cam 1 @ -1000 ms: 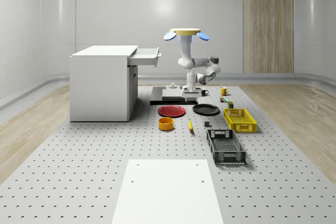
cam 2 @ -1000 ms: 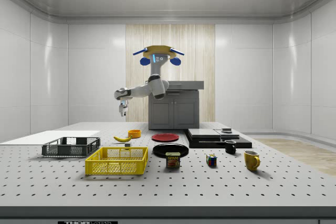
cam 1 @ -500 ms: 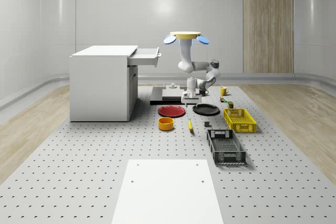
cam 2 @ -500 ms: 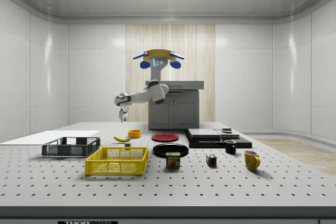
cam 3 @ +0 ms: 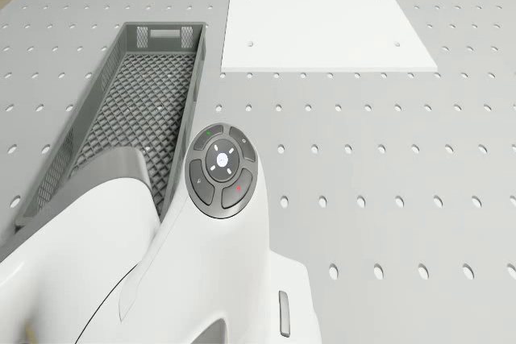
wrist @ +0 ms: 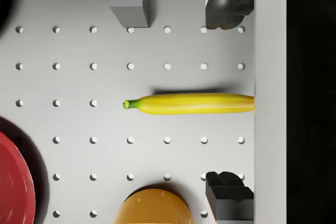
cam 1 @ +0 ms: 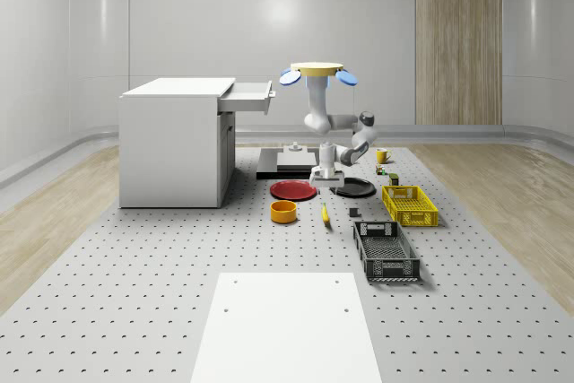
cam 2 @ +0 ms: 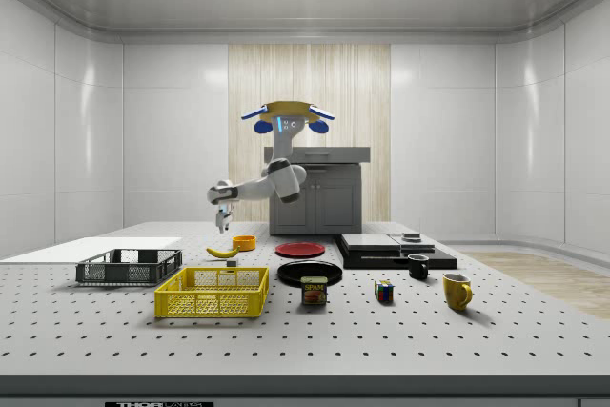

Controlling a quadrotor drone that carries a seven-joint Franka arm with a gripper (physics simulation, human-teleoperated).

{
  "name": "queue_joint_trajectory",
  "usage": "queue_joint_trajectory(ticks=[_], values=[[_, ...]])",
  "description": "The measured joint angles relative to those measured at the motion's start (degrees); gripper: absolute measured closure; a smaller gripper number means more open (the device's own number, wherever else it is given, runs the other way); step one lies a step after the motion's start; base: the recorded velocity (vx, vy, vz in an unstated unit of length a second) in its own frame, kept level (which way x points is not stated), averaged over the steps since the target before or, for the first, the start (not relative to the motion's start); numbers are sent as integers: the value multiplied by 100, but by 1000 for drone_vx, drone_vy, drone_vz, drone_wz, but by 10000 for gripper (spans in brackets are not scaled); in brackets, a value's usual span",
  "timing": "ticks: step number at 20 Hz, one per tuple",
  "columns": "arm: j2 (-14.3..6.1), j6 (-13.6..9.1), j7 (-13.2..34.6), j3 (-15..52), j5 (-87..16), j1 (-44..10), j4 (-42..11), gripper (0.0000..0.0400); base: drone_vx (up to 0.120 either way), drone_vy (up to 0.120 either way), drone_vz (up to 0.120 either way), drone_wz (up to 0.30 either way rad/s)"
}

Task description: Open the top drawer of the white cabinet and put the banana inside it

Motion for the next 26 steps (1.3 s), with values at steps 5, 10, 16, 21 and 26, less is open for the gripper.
queue_joint_trajectory(ticks=[5, 10, 16, 21, 26], values=[[11, -10, -3, 3, 7, 2, 0, 0, 0, 0, -112, 0], [61, -18, -174, 91, 107, 171, 13, 0, 0, 0, 0, 0], [143, 114, -270, 477, 478, 352, 172, 0, 0, 0, 0, 0], [237, 244, -282, 824, 810, 458, 355, 0, 0, 0, 0, 0], [278, 345, -148, 1014, 982, 396, 485, 0, 0, 0, 0, 0]])
